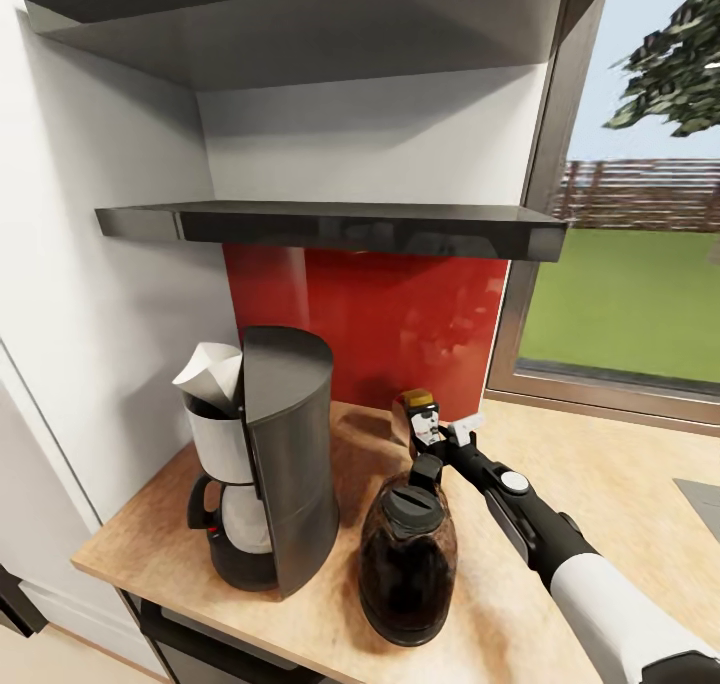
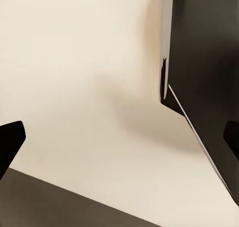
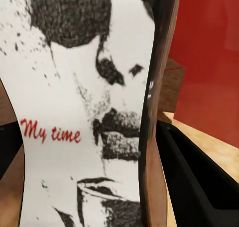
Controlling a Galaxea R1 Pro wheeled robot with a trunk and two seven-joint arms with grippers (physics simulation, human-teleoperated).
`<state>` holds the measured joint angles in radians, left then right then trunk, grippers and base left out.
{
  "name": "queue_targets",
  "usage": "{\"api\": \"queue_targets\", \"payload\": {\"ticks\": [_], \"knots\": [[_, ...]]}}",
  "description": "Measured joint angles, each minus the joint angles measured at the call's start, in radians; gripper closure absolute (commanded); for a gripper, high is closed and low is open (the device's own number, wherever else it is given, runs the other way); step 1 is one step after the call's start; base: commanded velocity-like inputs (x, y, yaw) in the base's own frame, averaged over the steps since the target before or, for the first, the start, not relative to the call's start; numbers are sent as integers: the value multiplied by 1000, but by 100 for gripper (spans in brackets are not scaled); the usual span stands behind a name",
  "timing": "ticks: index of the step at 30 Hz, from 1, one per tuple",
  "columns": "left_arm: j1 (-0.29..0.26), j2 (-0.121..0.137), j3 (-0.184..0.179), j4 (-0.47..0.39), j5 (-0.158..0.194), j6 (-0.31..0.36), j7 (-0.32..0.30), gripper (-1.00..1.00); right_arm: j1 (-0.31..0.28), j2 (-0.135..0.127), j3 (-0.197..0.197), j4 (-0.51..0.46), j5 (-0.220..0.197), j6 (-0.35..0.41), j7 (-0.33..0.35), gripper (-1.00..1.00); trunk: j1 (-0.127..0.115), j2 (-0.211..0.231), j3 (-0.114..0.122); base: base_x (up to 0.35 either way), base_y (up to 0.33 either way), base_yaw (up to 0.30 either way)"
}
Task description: Set up a coffee station on the kitchen countertop: keep the coffee maker on the countertop, move the bottle of coffee from the kitchen shelf to the counter next to the coffee maker, place a paper coffee filter on top of the coffee maker, put the saucer next to the coffee maker with the coffee cup on the saucer, and place the electric kettle next to the coffee maker.
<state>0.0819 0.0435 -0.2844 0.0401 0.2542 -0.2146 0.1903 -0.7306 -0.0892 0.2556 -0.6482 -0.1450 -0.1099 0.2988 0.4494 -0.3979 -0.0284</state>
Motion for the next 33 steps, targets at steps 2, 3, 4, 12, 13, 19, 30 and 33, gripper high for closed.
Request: {"api": "queue_targets", "payload": {"ticks": [2, 3, 4, 12, 13, 19, 30, 33], "knots": [[0, 0, 0, 0, 0, 0, 0, -100, 0, 0, 0, 0, -1, 0, 0, 100, 0, 0, 0, 0, -54, 0], [0, 1, 0, 0, 0, 0, 0, -100, 0, 0, 0, 0, -1, 0, 1, 100, 0, 0, 0, 0, -122, 0], [0, 0, 0, 0, 1, 0, 0, -100, 0, 0, 0, 0, -1, 0, 1, 100, 0, 0, 0, 0, -133, 0], [0, 0, 0, 0, 0, 0, 0, -100, 0, 0, 0, 0, -1, 0, 1, 100, 0, 0, 0, 0, -42, 0], [0, 0, 0, 0, 0, 0, 1, -100, 0, 0, 0, 0, -1, 0, 1, 100, 0, 0, 0, 0, -5, 0], [0, -12, 0, 0, 0, 0, 1, -100, 0, 0, 0, 0, -1, 0, 1, 100, 0, 0, 0, 0, -152, 61], [0, -12, 0, 0, 0, 0, 1, -100, 0, 0, 0, 0, -2, 0, 1, 100, 0, 0, 0, 0, -8, 31], [0, -12, 0, 0, 0, 0, 1, -100, 0, 0, 0, 0, -1, 0, 1, 100, 0, 0, 0, 0, 0, 201]]}}
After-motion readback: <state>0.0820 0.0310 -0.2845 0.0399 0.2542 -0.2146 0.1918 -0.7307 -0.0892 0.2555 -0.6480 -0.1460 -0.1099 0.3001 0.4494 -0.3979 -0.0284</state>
